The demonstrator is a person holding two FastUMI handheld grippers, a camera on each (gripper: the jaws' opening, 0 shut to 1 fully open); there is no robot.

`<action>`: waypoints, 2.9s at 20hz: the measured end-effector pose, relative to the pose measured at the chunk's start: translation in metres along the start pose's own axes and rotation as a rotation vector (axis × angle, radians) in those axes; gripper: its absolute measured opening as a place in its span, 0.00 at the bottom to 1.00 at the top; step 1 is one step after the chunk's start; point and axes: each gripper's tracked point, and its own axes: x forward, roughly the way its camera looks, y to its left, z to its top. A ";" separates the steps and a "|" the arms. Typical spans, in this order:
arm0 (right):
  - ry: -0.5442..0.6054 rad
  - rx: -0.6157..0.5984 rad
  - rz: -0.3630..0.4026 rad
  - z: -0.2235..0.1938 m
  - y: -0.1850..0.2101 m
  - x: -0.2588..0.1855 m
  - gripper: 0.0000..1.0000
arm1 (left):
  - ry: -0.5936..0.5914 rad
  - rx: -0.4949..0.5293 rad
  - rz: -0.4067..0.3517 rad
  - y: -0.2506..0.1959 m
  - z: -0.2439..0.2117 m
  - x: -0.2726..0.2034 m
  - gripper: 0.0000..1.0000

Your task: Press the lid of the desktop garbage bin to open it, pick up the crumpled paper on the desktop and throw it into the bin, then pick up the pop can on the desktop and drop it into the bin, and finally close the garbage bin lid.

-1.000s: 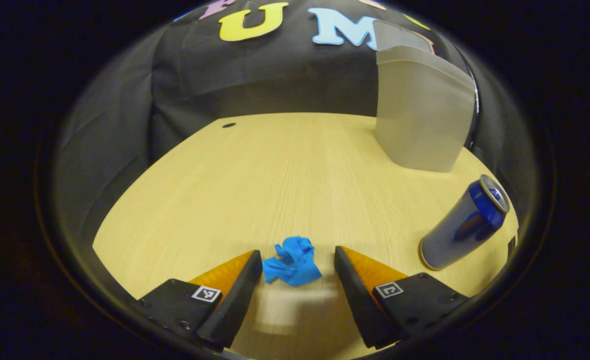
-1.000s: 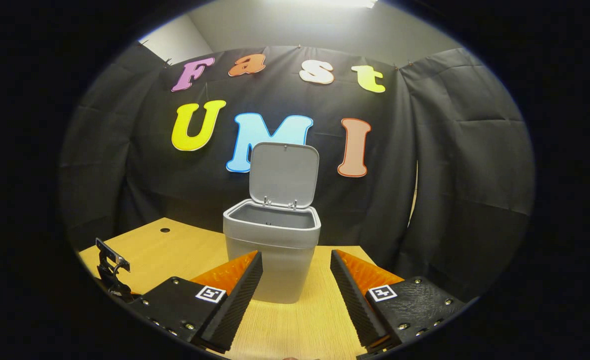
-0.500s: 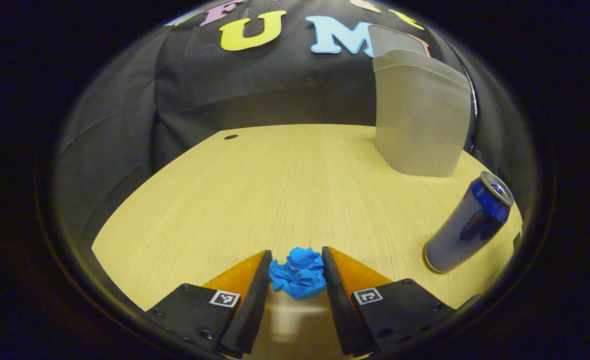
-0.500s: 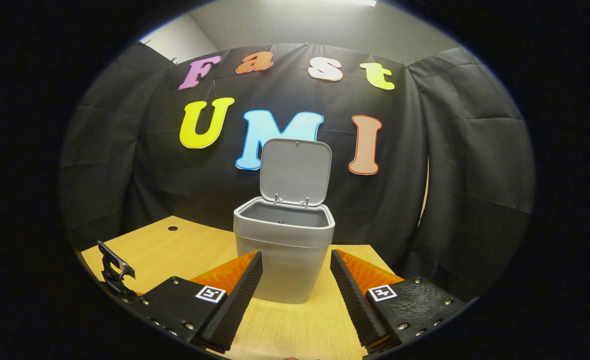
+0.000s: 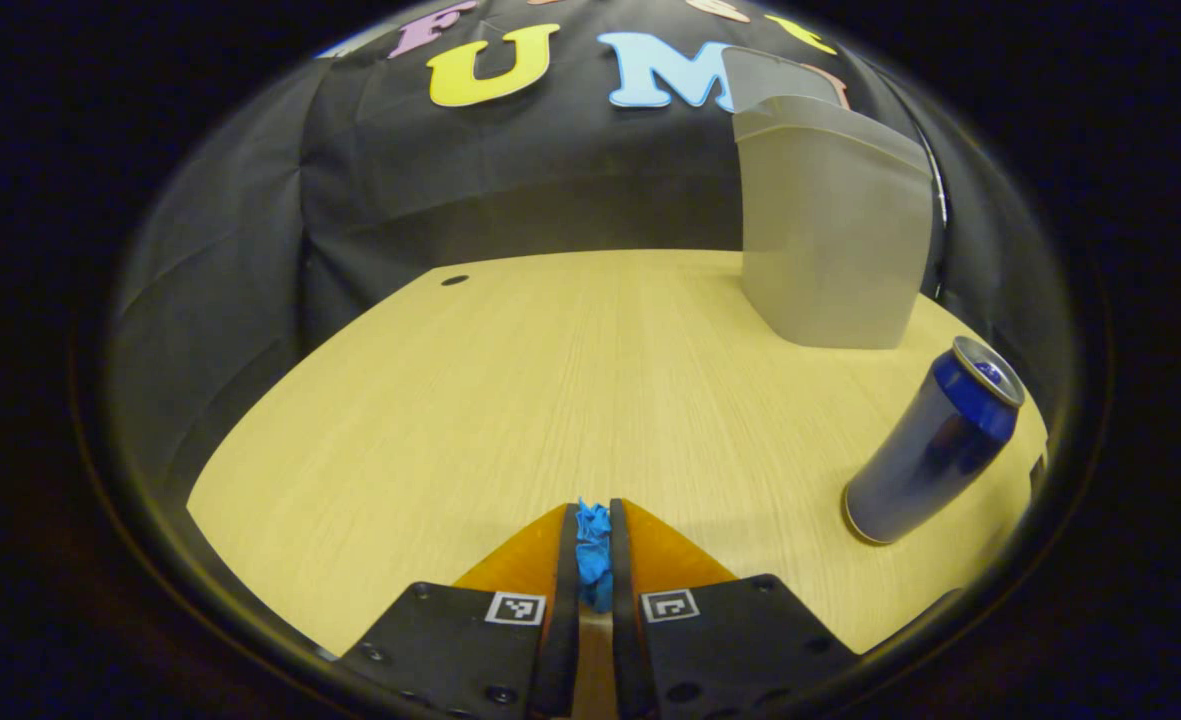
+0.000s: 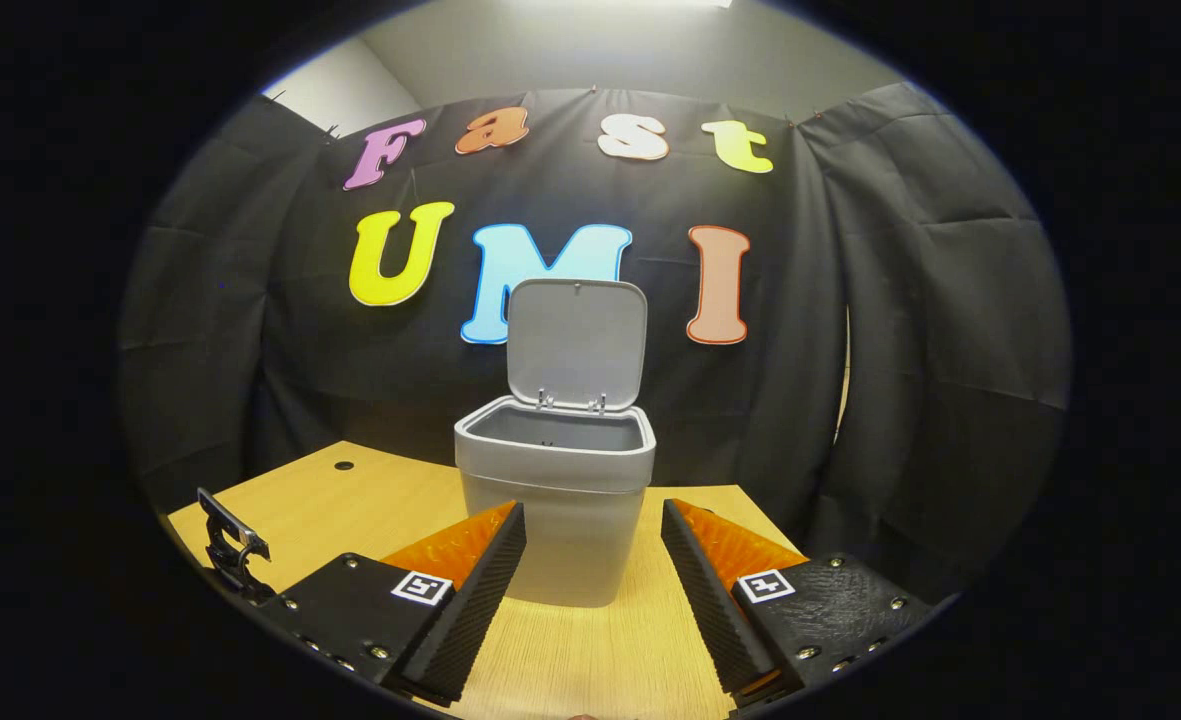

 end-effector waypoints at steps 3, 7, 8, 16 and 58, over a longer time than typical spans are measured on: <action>-0.017 0.009 -0.016 0.002 -0.011 -0.002 0.88 | -0.022 -0.010 0.001 -0.004 0.021 -0.005 0.21; -0.028 0.010 -0.020 0.001 -0.023 -0.005 0.88 | -0.105 -0.030 -0.010 -0.016 0.076 -0.025 0.21; -0.032 0.011 -0.021 0.002 -0.025 -0.006 0.88 | -0.133 -0.027 -0.014 -0.020 0.092 -0.032 0.21; -0.066 0.008 -0.027 -0.002 -0.048 -0.013 0.88 | -0.321 0.008 -0.087 -0.088 0.204 -0.076 0.21; 0.025 -0.065 -0.149 -0.009 -0.066 0.015 0.88 | -0.651 0.099 -0.393 -0.276 0.448 -0.030 0.75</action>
